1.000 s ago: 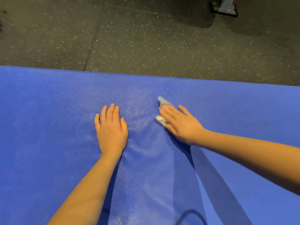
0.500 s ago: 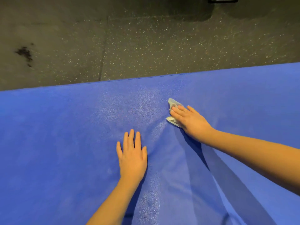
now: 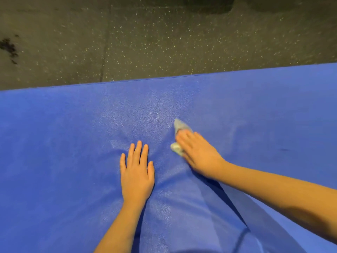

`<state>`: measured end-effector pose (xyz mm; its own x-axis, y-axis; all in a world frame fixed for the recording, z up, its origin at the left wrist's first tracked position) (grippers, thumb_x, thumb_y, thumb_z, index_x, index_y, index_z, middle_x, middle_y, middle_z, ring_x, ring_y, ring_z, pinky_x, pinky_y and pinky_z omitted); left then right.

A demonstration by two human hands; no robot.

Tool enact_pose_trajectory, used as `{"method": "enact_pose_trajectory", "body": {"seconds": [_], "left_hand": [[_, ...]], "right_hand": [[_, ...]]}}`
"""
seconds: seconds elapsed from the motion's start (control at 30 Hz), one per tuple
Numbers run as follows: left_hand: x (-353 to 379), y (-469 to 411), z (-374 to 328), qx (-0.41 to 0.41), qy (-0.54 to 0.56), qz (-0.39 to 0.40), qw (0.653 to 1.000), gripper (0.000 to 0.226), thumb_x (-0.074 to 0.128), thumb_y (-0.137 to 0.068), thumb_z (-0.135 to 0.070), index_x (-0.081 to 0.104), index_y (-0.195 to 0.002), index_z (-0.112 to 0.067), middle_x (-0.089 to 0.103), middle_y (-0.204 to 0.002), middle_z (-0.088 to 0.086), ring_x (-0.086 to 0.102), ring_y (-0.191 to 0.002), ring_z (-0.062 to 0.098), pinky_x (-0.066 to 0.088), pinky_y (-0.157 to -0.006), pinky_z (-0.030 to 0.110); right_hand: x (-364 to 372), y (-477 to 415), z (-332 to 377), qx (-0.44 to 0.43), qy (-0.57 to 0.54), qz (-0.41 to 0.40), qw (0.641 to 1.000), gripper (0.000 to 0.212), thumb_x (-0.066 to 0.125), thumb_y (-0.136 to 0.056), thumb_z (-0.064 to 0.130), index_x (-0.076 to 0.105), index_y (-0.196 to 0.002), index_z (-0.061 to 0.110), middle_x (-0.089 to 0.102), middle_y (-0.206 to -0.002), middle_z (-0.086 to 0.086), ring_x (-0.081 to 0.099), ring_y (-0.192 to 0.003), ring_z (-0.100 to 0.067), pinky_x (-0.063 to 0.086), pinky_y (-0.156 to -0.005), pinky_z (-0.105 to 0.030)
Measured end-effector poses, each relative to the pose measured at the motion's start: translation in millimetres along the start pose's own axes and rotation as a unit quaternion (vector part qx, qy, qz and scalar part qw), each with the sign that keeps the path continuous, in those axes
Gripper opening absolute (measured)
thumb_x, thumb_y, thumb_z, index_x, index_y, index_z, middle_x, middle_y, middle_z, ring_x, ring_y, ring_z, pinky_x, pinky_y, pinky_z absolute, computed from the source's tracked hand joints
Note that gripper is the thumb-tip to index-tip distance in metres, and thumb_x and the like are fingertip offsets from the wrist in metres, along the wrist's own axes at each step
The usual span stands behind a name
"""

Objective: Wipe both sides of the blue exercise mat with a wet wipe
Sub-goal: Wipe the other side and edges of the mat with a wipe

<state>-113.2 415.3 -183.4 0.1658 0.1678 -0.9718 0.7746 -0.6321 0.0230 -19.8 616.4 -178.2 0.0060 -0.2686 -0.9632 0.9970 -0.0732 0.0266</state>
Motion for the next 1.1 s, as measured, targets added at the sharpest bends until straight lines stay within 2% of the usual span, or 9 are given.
{"method": "enact_pose_trajectory", "body": {"seconds": [0.13, 0.23, 0.33, 0.53, 0.7, 0.83, 0.9, 1.0, 1.1], "left_hand": [[0, 0, 0, 0.002, -0.002, -0.004, 1.000, 0.052, 0.031, -0.095, -0.031, 0.051, -0.139, -0.011, 0.041, -0.151, 0.007, 0.032, -0.142, 0.028, 0.027, -0.113, 0.053], [0, -1, 0, 0.003, 0.000, -0.005, 1.000, 0.052, 0.032, -0.095, -0.031, 0.050, -0.139, -0.011, 0.040, -0.151, 0.007, 0.032, -0.142, 0.028, 0.027, -0.113, 0.053], [0, -1, -1, 0.004, 0.007, -0.006, 1.000, 0.052, 0.031, -0.096, -0.031, 0.050, -0.140, -0.011, 0.040, -0.152, 0.007, 0.032, -0.142, 0.028, 0.026, -0.113, 0.052], [0, 0, 0, 0.005, 0.002, -0.002, 1.000, 0.052, 0.031, -0.094, -0.029, 0.051, -0.139, -0.010, 0.041, -0.151, 0.007, 0.034, -0.141, 0.028, 0.027, -0.112, 0.052], [-1, -1, 1, 0.006, 0.001, 0.013, 1.000, 0.052, 0.029, -0.095, -0.029, 0.048, -0.141, -0.011, 0.040, -0.152, 0.007, 0.032, -0.143, 0.027, 0.025, -0.114, 0.052], [-1, -2, 2, 0.004, -0.004, 0.031, 1.000, 0.053, 0.028, -0.094, -0.030, 0.048, -0.140, -0.012, 0.040, -0.151, 0.007, 0.032, -0.142, 0.028, 0.026, -0.113, 0.053], [-2, -2, 2, 0.006, -0.010, 0.042, 0.999, 0.055, 0.027, -0.094, -0.031, 0.049, -0.140, -0.011, 0.041, -0.151, 0.008, 0.033, -0.142, 0.029, 0.027, -0.112, 0.053], [-6, -3, -1, 0.011, -0.020, 0.061, 0.998, 0.054, 0.028, -0.096, -0.031, 0.046, -0.142, -0.011, 0.039, -0.152, 0.009, 0.031, -0.143, 0.030, 0.026, -0.111, 0.055], [-16, -3, -4, 0.009, -0.031, 0.136, 0.990, 0.053, 0.035, -0.102, -0.030, 0.026, -0.152, -0.014, 0.016, -0.161, 0.005, 0.011, -0.149, 0.027, 0.015, -0.116, 0.051]], "right_hand": [[4, 41, 21, -0.213, 0.022, 0.061, 0.975, 0.050, 0.035, -0.097, 0.037, 0.041, -0.141, 0.013, 0.041, -0.148, -0.003, 0.035, -0.136, -0.021, 0.027, -0.111, -0.038], [1, 30, 10, -0.159, 0.061, 0.036, 0.985, 0.048, 0.036, -0.095, 0.035, 0.050, -0.137, 0.015, 0.046, -0.144, -0.002, 0.043, -0.133, -0.021, 0.026, -0.108, -0.044], [-2, 26, 21, -0.053, 0.053, 0.018, 0.997, 0.051, 0.034, -0.093, 0.035, 0.052, -0.135, 0.012, 0.047, -0.143, -0.006, 0.045, -0.131, -0.024, 0.039, -0.104, -0.048], [5, 63, 52, -0.215, 0.002, 0.081, 0.973, 0.049, 0.034, -0.097, 0.036, 0.042, -0.142, 0.017, 0.040, -0.148, 0.002, 0.032, -0.138, -0.017, 0.026, -0.111, -0.040], [-13, 36, 31, -0.018, 0.005, 0.015, 1.000, 0.044, 0.039, -0.091, 0.022, 0.055, -0.128, 0.006, 0.054, -0.134, -0.009, 0.050, -0.124, -0.027, 0.046, -0.096, -0.045], [-18, 62, 67, -0.114, -0.154, 0.071, 0.979, 0.045, 0.041, -0.102, 0.021, 0.038, -0.140, -0.003, 0.039, -0.146, -0.012, 0.033, -0.138, -0.023, 0.033, -0.111, -0.032], [-16, 75, 74, -0.159, -0.167, 0.097, 0.968, 0.042, 0.039, -0.104, 0.027, 0.044, -0.135, 0.000, 0.041, -0.144, -0.008, 0.040, -0.133, -0.023, 0.042, -0.103, -0.033], [-15, 65, 61, -0.044, -0.173, 0.066, 0.982, 0.036, 0.039, -0.101, 0.036, 0.057, -0.100, 0.004, 0.050, -0.113, -0.005, 0.055, -0.103, -0.029, 0.053, -0.076, -0.040], [-21, 57, 64, 0.022, -0.174, 0.020, 0.984, 0.043, 0.042, -0.097, 0.039, 0.058, -0.080, 0.003, 0.053, -0.086, -0.009, 0.049, -0.081, -0.021, 0.042, -0.071, -0.027]]}}
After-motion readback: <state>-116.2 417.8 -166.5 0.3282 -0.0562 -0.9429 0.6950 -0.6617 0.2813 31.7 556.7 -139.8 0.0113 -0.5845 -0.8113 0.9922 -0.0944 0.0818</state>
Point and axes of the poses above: each hand's wrist, its own y-axis away from the middle knuckle, its own x-axis out of the palm, z = x × y, the point moved 1 cm from there along -y, towards the middle knuckle
